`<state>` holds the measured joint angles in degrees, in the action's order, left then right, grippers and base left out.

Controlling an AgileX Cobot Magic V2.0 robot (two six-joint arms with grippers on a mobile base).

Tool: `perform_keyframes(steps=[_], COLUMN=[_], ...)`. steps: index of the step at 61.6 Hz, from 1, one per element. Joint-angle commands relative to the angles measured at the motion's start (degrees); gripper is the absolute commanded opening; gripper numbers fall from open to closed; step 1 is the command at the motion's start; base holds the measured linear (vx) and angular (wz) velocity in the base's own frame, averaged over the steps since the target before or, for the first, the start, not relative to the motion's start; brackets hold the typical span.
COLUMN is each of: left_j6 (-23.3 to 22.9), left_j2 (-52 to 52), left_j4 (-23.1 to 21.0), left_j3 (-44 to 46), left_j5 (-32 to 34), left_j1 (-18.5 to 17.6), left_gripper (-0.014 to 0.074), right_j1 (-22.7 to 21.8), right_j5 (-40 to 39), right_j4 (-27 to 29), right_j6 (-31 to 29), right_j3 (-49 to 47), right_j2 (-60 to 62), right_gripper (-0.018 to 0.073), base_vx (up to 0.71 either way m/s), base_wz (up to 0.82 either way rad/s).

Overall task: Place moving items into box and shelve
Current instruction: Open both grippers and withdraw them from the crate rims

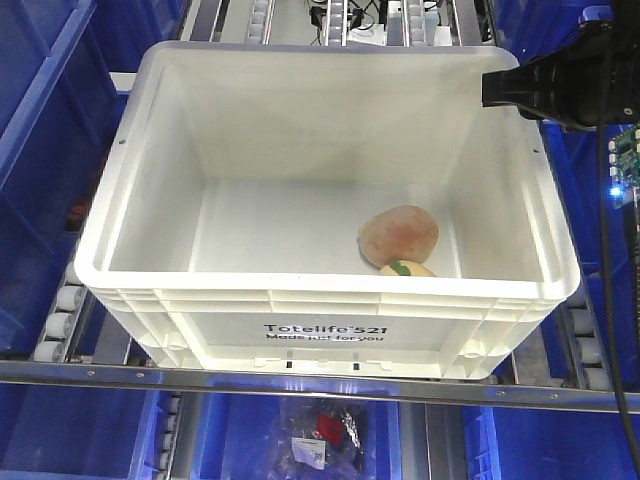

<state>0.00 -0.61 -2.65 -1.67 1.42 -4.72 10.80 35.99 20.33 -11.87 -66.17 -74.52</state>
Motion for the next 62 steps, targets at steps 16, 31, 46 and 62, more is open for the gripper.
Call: perform_keyframes(steps=[16,31,46,62], left_j6=[-0.82,-0.82,-0.82,-0.82], left_j2=[-0.86,-0.86,-0.86,-0.86], left_j4=[-0.66,-0.66,-0.66,-0.66], left_j3=[-1.01,-1.01,-1.01,-1.01], left_j5=[5.30,5.30,5.30,5.30], left_j1=[0.13,0.13,0.13,0.13], left_gripper=[-0.0008,-0.0008,-0.0008,-0.0008], right_j1=[-0.08,-0.08,-0.08,-0.12], right_j5=[-3.44,-3.44,-3.38,-4.83], right_j4=[0.95,0.95,0.95,1.28], right_j6=[-0.59,-0.59,-0.59,-0.59], right_j3=[-1.98,-1.98,-1.98,1.83], right_j2=[1.61,1.61,1.61,3.81], right_gripper=[0.0266,0.0266,0.0266,0.0266], base_vx=[0.00,0.00,0.00,0.00], base_wz=[0.00,0.00,0.00,0.00])
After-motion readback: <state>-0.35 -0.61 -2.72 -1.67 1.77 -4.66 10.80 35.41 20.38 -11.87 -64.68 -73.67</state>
